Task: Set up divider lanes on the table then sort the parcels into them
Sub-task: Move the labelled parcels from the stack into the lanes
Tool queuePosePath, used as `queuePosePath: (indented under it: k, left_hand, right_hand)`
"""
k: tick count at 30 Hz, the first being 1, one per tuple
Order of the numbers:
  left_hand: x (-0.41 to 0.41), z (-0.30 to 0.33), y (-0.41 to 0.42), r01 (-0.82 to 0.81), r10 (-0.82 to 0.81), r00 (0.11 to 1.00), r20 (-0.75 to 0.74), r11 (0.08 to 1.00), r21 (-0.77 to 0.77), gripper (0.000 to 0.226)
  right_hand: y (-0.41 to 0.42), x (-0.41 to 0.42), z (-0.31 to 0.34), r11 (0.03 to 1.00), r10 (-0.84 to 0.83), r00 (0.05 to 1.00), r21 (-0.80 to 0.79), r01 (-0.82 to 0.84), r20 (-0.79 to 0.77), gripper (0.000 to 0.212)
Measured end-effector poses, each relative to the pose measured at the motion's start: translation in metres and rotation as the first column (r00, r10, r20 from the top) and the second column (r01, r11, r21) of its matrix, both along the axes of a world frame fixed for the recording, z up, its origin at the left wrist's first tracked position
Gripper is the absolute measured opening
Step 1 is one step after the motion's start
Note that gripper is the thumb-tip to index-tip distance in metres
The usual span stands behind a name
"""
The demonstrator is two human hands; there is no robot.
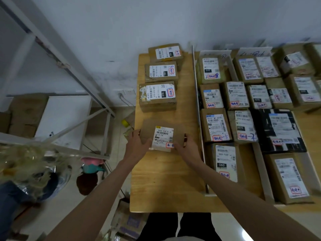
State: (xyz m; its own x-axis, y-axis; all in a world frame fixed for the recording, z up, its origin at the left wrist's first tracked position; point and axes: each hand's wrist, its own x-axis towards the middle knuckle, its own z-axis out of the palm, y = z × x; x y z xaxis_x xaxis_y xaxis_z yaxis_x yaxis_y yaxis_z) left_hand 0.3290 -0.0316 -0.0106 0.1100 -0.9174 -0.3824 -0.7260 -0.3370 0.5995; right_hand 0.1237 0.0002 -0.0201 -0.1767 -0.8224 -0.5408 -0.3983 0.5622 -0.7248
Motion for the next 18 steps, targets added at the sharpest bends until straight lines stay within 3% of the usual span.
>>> queuePosePath:
  k: [3,10,13,18]
  left_hand:
    - [-0.002,0.014,0.001,-0.025,0.022,0.998,-0.058,0.998,-0.059,0.063]
    - [-0.027,0.058,-0.005,-0.011,-0.028,0.985,-0.173,0.975,-0.221,0.063]
    - [-0.041,0.075,-0.012,0.022,-0.070,0.983,-0.172,0.965,-0.263,0.064]
    - [-0.067,0.099,-0.026,0.125,-0.195,0.948,-0.250,0.955,-0.269,0.060]
  right_hand:
    - [-0.001,-0.002,0.014,0.997,0.011,1.000,-0.076,-0.011,0.010,0.085]
    - [-0.008,-0.021,0.063,0.974,-0.069,0.998,-0.217,0.069,0.008,0.076]
    - [-0.008,-0.037,0.081,0.961,-0.135,0.990,-0.236,0.141,0.043,0.068]
    - [0.002,-0.078,0.109,0.924,-0.265,0.929,-0.206,0.321,0.258,0.036]
